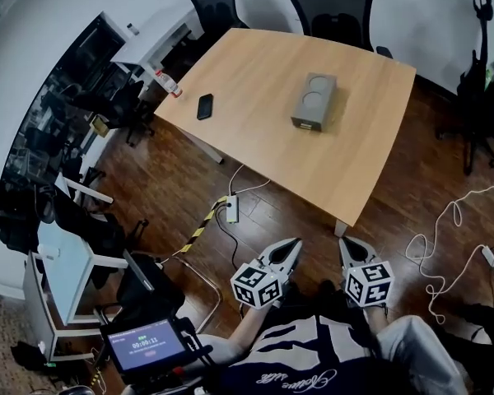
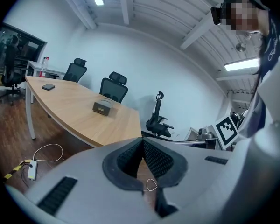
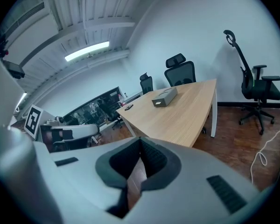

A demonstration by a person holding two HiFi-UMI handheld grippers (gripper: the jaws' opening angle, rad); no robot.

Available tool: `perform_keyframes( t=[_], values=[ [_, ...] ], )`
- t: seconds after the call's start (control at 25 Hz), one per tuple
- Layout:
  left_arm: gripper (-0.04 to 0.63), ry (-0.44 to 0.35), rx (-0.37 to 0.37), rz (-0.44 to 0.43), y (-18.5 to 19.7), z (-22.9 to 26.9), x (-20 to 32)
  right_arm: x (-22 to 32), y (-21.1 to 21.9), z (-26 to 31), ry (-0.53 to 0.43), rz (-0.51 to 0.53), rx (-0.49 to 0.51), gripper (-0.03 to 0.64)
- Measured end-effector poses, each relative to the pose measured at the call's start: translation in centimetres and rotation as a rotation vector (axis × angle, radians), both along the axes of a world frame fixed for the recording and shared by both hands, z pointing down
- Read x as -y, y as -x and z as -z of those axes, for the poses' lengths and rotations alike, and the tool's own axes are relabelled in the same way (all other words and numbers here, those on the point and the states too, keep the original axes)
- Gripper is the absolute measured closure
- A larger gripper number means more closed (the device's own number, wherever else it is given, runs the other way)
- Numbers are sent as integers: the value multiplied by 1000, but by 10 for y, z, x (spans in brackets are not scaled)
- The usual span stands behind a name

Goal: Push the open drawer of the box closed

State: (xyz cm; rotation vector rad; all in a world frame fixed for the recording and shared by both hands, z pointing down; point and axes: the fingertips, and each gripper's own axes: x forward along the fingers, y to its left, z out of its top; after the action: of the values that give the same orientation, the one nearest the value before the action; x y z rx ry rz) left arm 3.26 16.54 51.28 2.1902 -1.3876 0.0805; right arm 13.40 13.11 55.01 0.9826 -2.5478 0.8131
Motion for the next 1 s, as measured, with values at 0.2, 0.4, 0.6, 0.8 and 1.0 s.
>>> perform_keyframes(
  t=[0.2,0.4,0.6,0.8,1.0],
  values=[
    [594,-7,6,-17,1,-3,-18,-13,3,0,-11,-6,-8,620],
    [594,-24,29,-13,12,4,-59,-53,9,15,-38,0,-15,618],
    [594,-33,33,-20,27,4,-85,-84,27,21,-56,12,-33,618],
    [594,-44,24,-29,35,2,-117,-113,43,25,-76,22,-37,618],
    [594,-53,20,-17,51,4,-143,-141,61,30,-95,42,-39,618]
  ],
)
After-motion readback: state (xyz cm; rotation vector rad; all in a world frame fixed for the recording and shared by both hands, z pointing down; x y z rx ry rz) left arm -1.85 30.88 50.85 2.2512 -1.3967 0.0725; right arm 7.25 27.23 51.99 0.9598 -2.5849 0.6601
